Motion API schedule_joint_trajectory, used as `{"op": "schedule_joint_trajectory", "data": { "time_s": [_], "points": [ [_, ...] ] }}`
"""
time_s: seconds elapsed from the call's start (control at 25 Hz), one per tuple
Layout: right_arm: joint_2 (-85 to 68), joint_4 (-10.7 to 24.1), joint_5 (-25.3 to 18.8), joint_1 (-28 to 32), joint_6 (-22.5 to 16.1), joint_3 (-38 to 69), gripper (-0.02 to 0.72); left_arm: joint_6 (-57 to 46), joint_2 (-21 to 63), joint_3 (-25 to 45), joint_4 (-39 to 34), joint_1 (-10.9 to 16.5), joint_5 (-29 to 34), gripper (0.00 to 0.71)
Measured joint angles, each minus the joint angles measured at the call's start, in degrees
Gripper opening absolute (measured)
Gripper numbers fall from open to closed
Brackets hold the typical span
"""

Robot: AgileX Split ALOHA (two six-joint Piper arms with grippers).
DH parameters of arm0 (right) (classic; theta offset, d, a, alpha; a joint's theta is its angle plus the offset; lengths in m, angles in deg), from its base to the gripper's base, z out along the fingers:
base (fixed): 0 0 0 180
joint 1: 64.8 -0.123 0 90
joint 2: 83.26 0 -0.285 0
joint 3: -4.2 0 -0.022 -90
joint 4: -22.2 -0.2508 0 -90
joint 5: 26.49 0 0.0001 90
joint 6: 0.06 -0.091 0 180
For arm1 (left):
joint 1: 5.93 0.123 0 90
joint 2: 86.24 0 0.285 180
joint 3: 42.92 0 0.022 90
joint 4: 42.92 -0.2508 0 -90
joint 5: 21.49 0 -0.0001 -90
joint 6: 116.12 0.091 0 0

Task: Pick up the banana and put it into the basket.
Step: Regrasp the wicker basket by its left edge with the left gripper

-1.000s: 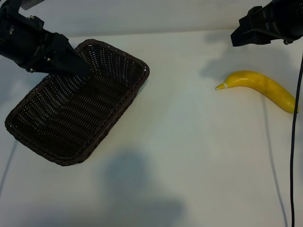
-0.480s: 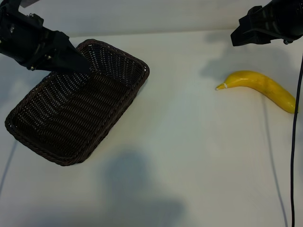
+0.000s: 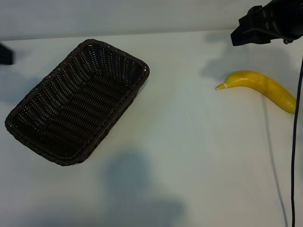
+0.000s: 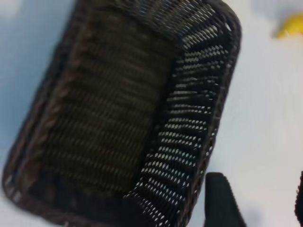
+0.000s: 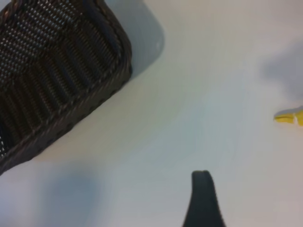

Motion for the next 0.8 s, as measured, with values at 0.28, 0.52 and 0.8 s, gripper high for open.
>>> {"op": "schedule_joint_trajectory", "data": {
  "time_s": [0.28,0.52,0.8],
  "points": [
    [0.0,0.0,0.8,0.0,0.0,0.0,0.515,-3.5,12.2,21.6,-4.8,14.8,-1.9,0.387],
    [0.0,0.0,1.5,0.0,0.0,0.0,0.515,-3.6,14.4,31.8,-5.5,20.3,-9.4,0.387],
    [0.0,0.0,1.6,0.0,0.0,0.0,0.515,-3.2,9.3,31.9,-2.2,20.3,-15.2,0.388]
  ]
}}
